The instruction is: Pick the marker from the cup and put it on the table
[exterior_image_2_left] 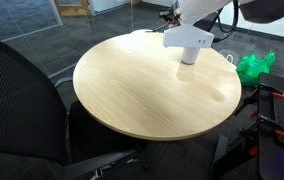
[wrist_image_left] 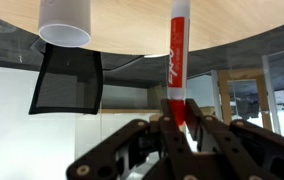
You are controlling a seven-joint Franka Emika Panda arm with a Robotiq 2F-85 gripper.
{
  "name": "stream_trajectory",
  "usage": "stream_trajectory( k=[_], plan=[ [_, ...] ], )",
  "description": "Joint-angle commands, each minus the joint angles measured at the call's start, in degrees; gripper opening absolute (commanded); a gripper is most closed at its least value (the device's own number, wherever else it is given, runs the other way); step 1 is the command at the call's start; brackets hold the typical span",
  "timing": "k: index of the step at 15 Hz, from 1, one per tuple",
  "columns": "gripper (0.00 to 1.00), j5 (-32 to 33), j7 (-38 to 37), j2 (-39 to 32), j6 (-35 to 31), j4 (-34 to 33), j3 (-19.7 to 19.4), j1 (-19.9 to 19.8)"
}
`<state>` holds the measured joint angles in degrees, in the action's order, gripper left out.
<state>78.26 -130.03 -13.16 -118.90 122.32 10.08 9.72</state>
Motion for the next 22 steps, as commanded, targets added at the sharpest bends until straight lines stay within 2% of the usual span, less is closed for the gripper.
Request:
stream_trajectory(
  k=[1,4,12,20,21,22],
  plan=[
    [0.05,-3.5,8.2,-5.5,-1.8,-6.2,0.4,0.2],
    [0.05,-7.8,15.8,-9.2,-3.8,-9.7,0.4,0.1],
    [0.05,-21.9,39.2,-18.0,-14.5,-16.4,-0.9,-1.3],
    [0.05,-41.7,60.0,-26.9,-13.6,-25.9,-4.8,0.2],
    [0.11,-43.8,61.8,-27.7,-13.2,-27.0,-5.6,0.7],
    [0.13,-45.7,63.3,-28.3,-12.9,-28.0,-6.4,1.3]
  ],
)
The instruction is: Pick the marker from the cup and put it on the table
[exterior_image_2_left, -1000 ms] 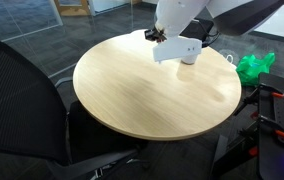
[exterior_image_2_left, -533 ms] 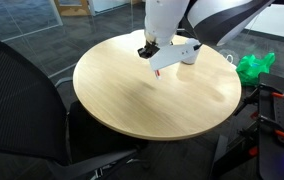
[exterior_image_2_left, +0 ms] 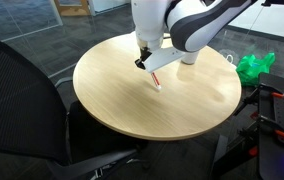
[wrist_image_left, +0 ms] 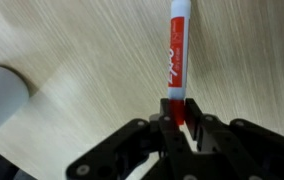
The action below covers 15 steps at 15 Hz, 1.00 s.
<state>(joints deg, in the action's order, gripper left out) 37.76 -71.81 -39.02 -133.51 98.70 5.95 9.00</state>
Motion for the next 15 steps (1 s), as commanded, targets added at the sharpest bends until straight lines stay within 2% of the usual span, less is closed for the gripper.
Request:
stream_trajectory(
  k=[1,6,9,10,15],
  plan=[
    [0.35,-6.7,6.3,-3.1,2.0,-5.4,-3.2,2.7],
    [0.73,-11.1,8.3,-4.8,2.4,-8.2,-7.9,6.6],
    [0.95,-9.4,5.6,-3.5,1.8,-6.5,-11.0,10.0],
    [1.0,-8.7,4.9,-3.0,1.5,-5.8,-11.9,11.0],
    [1.0,-3.6,-2.1,0.8,0.4,-1.0,-16.0,16.5]
  ],
)
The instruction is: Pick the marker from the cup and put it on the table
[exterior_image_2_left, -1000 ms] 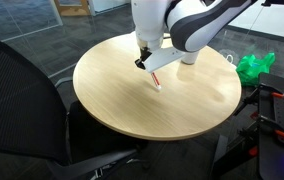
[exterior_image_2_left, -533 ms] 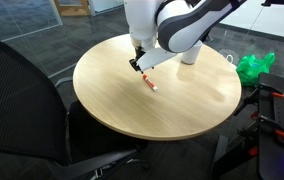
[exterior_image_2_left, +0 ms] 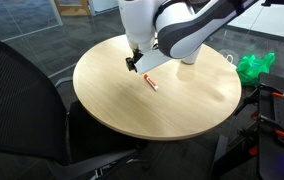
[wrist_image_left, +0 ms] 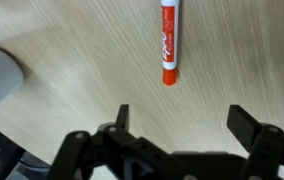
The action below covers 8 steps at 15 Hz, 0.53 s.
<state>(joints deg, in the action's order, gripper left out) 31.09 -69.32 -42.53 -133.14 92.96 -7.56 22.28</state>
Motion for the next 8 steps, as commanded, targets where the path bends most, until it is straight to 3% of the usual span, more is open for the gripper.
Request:
stream_trajectory(
  k=[1,8],
  plan=[
    [1.0,4.6,-6.6,5.4,-0.1,6.0,-2.9,4.0],
    [1.0,16.2,-20.1,13.2,0.5,14.7,-1.1,4.1]
  ],
)
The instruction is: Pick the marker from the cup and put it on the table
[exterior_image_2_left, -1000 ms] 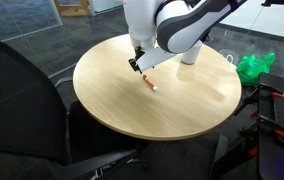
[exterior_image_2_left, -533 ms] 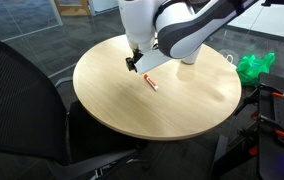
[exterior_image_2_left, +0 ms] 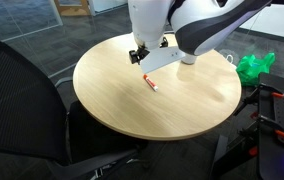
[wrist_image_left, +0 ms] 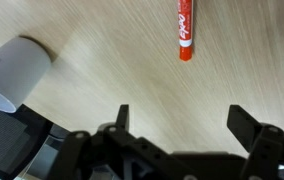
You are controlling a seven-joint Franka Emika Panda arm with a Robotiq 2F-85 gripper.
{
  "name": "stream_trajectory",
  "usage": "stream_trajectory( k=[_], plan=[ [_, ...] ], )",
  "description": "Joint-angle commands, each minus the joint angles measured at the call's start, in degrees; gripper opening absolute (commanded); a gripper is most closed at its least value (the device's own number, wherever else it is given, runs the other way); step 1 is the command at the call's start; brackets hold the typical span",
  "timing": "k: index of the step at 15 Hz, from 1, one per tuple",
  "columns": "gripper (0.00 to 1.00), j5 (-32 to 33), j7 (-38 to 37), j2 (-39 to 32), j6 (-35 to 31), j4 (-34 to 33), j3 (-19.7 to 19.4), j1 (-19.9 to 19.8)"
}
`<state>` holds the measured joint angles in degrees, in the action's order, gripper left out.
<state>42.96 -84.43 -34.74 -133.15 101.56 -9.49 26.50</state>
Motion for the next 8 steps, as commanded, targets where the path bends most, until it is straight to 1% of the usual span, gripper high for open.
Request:
stream_trajectory(
  k=[1,2,4,8],
  plan=[
    [1.0,5.9,-6.7,6.4,0.8,7.3,1.4,-0.5],
    [1.0,4.8,-4.2,2.3,1.0,2.4,3.2,-2.5],
    [1.0,6.1,-5.8,4.0,1.1,4.5,3.6,-2.8],
    [1.0,6.1,-5.9,4.6,1.1,5.3,3.8,-2.9]
  ],
)
